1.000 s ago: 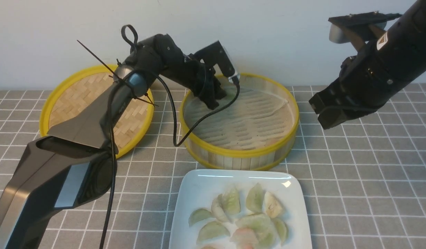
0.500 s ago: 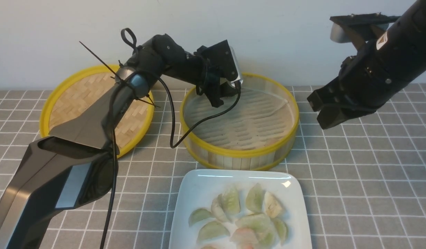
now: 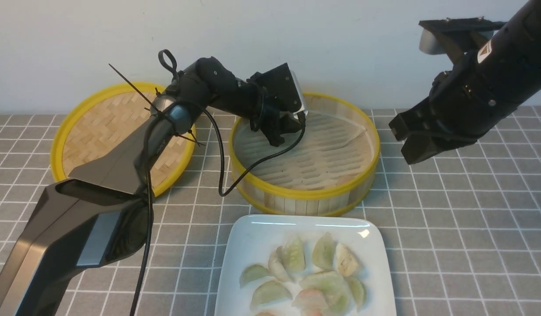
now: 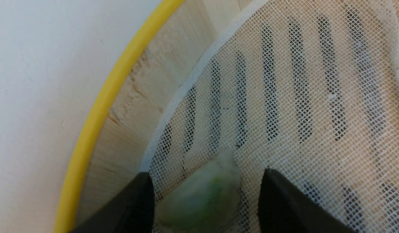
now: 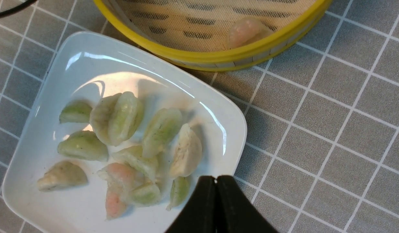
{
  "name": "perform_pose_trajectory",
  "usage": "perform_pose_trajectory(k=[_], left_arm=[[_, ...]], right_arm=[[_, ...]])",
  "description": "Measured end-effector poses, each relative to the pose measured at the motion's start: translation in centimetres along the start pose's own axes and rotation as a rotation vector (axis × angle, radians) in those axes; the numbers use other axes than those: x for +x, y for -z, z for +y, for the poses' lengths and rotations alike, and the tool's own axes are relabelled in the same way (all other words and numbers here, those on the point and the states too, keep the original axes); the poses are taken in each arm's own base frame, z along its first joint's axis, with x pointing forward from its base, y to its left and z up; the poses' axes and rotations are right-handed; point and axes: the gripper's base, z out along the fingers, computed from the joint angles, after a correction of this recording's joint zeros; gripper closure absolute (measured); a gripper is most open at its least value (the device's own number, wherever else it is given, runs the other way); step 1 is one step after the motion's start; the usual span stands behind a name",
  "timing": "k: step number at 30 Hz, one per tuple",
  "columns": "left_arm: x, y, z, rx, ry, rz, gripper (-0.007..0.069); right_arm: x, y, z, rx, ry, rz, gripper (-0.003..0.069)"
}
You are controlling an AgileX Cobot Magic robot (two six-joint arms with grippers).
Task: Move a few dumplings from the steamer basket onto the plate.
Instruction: Use the right arm to grab a dumpling from inside the steamer
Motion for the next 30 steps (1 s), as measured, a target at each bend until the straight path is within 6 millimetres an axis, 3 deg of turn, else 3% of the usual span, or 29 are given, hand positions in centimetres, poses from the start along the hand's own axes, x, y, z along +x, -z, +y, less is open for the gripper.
perform_pose_trajectory(k=[1,7,10,16,25,29,30], left_arm=[[0.0,0.0,0.0,0.002,0.000,0.000,0.0260],[0.0,0.5,-0.2,0.057,-0.023,0.014,0.0557],[0.2,0.9,-0.8,0.156,-0.029,0.055,0.0614],[-1.3,2.7,-1.0,0.234,0.006,0.120,0.0629],[-3.6,4.0,0.7,0.080,-0.005,0.029,0.0624],[-3.5,3.8,0.9,0.053,-0.010,0.020,0.0574],[-3.1,3.4,0.8,0.055,-0.022,0.023,0.0522]], right_arm=[[0.0,0.0,0.0,-0.001,-0.001,0.000,0.0673],[0.0,0.0,0.0,-0.004,-0.002,0.000,0.0673],[0.0,0.0,0.1,-0.006,-0.003,0.000,0.0673],[0.0,0.0,0.1,-0.007,-0.003,0.000,0.0673],[0.0,0.0,0.1,-0.007,-0.002,0.000,0.0673],[0.0,0.0,0.1,-0.008,-0.003,0.000,0.0673],[0.0,0.0,0.1,-0.009,-0.003,0.000,0.0673]])
